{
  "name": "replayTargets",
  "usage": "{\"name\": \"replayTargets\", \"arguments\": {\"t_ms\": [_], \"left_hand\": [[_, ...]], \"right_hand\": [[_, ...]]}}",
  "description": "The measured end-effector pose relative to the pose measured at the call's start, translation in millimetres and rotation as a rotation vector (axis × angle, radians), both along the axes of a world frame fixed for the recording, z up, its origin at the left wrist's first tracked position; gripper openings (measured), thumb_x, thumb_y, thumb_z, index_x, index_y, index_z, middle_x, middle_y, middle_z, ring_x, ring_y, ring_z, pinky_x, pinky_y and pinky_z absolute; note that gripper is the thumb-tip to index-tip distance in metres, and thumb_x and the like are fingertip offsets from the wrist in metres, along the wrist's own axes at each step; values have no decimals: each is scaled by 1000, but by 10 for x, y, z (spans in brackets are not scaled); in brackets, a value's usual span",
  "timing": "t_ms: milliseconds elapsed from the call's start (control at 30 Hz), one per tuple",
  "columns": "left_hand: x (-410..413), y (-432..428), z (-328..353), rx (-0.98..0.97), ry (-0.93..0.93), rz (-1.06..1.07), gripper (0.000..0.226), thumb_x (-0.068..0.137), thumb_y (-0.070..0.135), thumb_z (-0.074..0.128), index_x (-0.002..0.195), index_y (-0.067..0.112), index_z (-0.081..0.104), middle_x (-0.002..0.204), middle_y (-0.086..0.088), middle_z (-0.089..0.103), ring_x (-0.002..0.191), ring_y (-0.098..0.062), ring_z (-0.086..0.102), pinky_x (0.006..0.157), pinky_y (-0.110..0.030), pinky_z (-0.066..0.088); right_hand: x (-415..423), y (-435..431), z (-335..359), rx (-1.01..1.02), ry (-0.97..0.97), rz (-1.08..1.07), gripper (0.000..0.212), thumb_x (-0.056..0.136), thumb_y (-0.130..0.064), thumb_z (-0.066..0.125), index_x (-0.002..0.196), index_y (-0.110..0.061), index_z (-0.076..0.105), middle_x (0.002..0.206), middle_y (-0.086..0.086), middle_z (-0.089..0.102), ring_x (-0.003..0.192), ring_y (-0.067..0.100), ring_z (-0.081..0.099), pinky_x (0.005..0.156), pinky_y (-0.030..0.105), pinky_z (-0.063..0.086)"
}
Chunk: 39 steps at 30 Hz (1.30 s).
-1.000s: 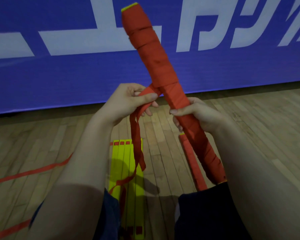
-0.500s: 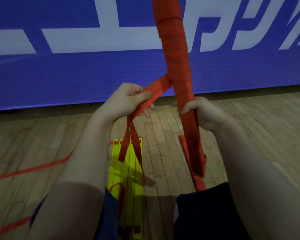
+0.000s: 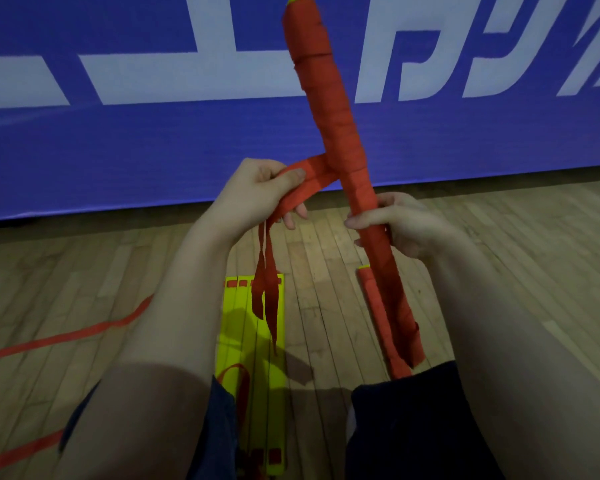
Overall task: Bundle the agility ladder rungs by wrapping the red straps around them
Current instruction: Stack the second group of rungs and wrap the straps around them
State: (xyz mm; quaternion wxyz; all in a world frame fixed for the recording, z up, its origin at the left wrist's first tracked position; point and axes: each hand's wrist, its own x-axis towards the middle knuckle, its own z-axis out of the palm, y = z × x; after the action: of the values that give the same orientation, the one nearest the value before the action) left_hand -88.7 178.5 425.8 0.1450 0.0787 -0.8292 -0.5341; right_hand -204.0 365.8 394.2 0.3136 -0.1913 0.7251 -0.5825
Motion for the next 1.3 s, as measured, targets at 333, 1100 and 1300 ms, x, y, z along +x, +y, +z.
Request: {"name": "replayTargets", "arguments": {"t_ms": [333,1100,1300], "left_hand": [[-62,226,-64,-63,59,-117,32,99,17,51,87,-10,63,57,7,68,49,-9,60,54,-16,45],[-150,214,-123,234,176,337,44,95,31,57,63,3,65,45,-1,62,37,-6,51,44,-17,40],[-119,309,2,319,121,301,36,89,22,56,59,5,67,55,-7,67,43,-11,54,47,-19,42]], "right_hand": [[157,-172,23,15,167,-132,54,65,-15,88,108,-2,59,89,12,69,75,22,70,72,43,59],[346,-304,-52,99,836,-104,39,77,-17,72,105,-10,46,86,4,58,76,23,56,66,34,45],[364,-387,-86,253,1048,-185,43,84,-19,61,125,-21,46,96,12,57,87,38,59,71,44,49]]}}
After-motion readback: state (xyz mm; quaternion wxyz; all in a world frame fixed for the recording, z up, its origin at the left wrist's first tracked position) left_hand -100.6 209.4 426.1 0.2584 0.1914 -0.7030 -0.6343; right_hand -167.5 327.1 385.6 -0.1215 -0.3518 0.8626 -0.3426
